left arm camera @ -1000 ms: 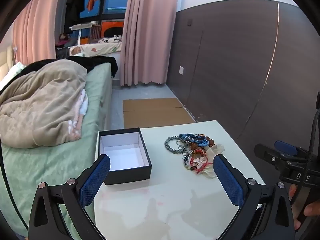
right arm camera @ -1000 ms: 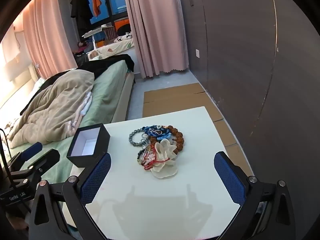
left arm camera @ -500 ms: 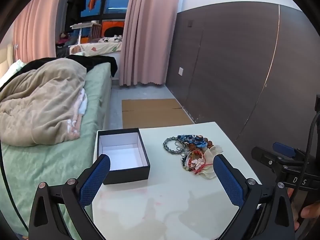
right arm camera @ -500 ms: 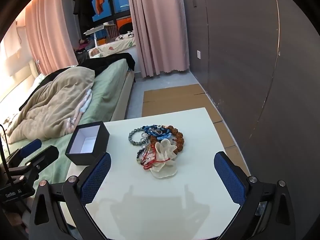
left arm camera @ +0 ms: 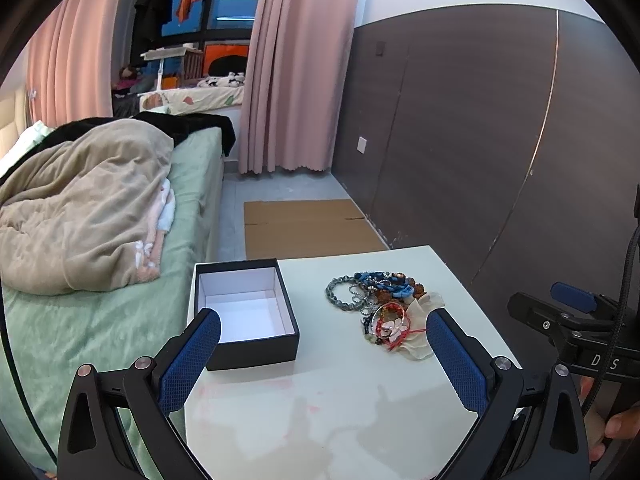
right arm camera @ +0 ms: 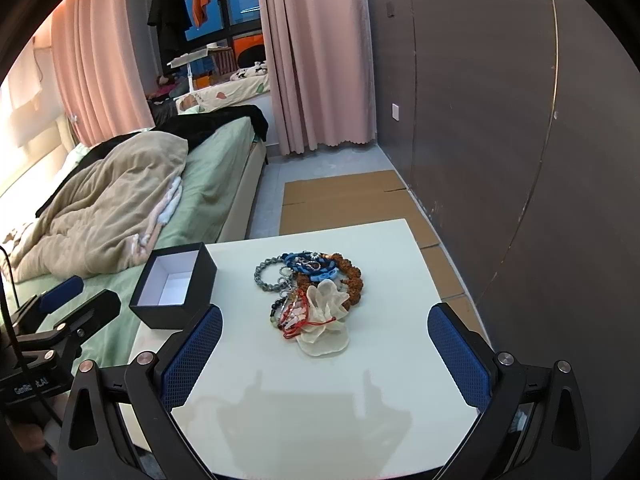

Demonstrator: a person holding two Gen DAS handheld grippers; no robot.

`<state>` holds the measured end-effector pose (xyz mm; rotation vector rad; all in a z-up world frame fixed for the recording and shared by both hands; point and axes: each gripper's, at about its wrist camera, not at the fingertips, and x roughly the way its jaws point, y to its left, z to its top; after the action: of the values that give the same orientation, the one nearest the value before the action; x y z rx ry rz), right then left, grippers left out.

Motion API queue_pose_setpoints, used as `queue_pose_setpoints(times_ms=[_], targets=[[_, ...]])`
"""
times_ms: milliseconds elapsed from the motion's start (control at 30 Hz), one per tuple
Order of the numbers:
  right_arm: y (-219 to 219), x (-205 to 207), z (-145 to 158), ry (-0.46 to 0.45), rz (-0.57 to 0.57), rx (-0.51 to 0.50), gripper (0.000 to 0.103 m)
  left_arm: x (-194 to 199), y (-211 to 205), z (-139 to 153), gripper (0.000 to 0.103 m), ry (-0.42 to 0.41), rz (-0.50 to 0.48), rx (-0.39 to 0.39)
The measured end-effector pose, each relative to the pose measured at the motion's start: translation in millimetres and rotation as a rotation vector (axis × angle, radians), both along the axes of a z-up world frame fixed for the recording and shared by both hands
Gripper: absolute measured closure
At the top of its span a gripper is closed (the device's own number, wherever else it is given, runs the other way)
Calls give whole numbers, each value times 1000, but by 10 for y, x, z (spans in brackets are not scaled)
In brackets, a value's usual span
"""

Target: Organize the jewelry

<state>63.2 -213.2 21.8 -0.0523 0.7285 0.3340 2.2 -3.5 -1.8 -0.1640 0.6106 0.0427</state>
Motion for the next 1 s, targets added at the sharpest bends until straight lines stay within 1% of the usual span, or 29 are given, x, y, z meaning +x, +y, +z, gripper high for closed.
queue_pose_setpoints(times_ms=[1000], targets=[[-10, -20, 15, -4, 1, 3, 0, -25, -14, 77, 1, -17, -1, 7]])
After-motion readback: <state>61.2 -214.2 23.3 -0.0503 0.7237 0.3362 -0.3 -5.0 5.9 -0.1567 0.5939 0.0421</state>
